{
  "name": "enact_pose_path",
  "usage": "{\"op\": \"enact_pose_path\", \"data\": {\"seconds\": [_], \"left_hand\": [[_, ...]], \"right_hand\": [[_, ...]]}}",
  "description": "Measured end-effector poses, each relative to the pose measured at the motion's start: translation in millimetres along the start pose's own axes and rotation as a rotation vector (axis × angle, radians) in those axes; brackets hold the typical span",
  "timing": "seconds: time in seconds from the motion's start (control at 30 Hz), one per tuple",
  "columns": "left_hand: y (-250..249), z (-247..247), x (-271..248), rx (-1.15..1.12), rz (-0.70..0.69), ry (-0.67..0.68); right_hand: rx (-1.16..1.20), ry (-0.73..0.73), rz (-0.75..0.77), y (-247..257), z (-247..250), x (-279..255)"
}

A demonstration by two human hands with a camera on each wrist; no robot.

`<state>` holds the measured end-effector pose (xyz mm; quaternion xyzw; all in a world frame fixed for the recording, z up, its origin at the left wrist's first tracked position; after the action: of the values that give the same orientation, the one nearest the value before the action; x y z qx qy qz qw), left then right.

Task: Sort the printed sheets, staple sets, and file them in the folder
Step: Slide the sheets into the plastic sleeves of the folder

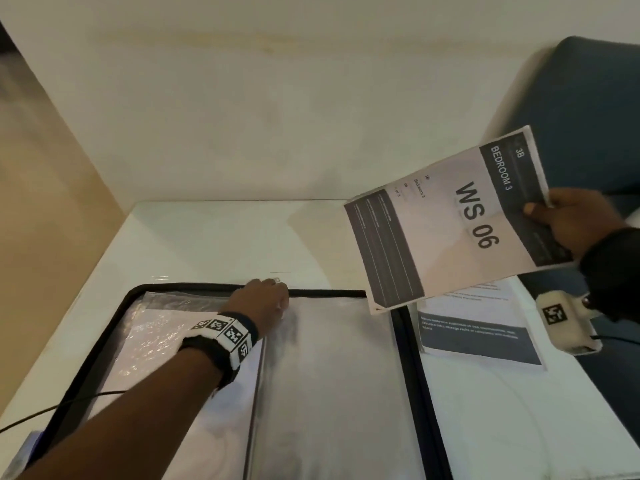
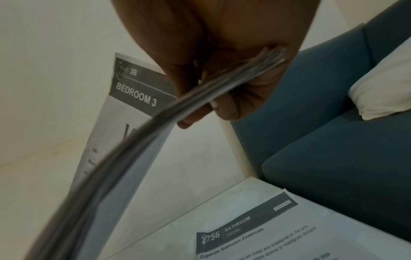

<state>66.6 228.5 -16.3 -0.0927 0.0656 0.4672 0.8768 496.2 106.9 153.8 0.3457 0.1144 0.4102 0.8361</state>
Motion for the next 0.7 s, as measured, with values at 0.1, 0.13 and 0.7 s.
{"op": "enact_pose_path", "data": {"seconds": [0.1, 0.13, 0.7], "left_hand": [[-11.0, 0.3, 7.1, -0.045, -0.035, 0.038], [-18.0, 2.0, 6.8, -0.06, -0.053, 0.039], [-127.2, -8.7, -59.2, -0.59, 0.013, -0.274]], "right_hand": [[0.04, -0.017, -0.027, 2.1, -3.7, 1.8], [0.062, -0.026, -0.03, 5.7, -6.0, 1.6], [0.054, 0.162, 0.287, 105.5, -104.1, 3.0]]}}
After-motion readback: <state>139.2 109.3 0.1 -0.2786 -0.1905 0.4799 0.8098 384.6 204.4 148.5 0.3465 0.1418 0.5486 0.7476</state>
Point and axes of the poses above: each hand's wrist, its own x-axis towards the middle knuckle, its own z-axis out of the back of the hand, y = z × x, the point moved 7 cm from there along x, towards the middle knuckle, and after that the axes turned 7 degrees about x, right-handed, at the moved point
